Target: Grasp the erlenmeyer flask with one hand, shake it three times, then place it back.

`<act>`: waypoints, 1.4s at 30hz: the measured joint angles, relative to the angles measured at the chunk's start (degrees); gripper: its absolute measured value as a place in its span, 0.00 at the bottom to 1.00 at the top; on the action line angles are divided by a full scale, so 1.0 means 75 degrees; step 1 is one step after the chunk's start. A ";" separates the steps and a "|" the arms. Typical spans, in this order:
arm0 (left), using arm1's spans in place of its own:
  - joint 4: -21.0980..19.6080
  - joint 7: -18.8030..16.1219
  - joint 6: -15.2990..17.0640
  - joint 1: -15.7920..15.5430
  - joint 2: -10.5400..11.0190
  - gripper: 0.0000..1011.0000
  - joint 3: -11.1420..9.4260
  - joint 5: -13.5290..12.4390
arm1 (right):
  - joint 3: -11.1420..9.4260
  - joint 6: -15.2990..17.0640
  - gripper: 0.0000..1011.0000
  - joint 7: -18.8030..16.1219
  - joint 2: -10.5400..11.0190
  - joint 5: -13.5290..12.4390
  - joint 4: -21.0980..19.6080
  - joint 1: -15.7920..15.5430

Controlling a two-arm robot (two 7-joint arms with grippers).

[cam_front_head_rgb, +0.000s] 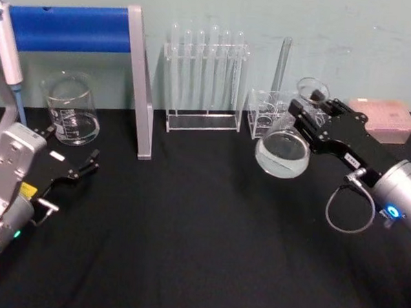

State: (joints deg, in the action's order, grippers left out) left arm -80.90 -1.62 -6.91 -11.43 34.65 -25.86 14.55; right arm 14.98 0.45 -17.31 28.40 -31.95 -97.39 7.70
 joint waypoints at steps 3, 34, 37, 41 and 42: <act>0.0000 0.0000 0.0000 0.0000 0.0000 0.99 0.0000 0.0000 | -0.0129 0.0040 0.44 0.0134 -0.0028 0.0079 -0.0067 -0.0105; 0.0000 0.0000 0.0000 0.0000 0.0000 0.99 0.0000 0.0000 | 0.1539 0.0401 0.44 -0.1684 -0.0837 0.0294 0.0897 0.1279; 0.0000 0.0000 0.0000 0.0000 0.0000 0.99 0.0000 0.0000 | 0.1711 0.0400 0.44 -0.1799 -0.0879 0.0259 0.0968 0.1404; 0.0000 0.0000 0.0000 0.0000 0.0000 0.99 0.0000 0.0000 | 0.1847 0.0383 0.44 -0.1825 -0.0904 0.0225 0.1035 0.1509; 0.0000 0.0000 0.0000 0.0000 0.0000 0.99 0.0000 0.0000 | 0.1857 0.0377 0.44 -0.1818 -0.0904 0.0222 0.1035 0.1516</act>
State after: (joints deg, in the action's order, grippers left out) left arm -80.90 -1.62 -6.91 -11.43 34.64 -25.86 14.55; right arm 28.91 3.28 -30.94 21.62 -30.29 -89.62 19.07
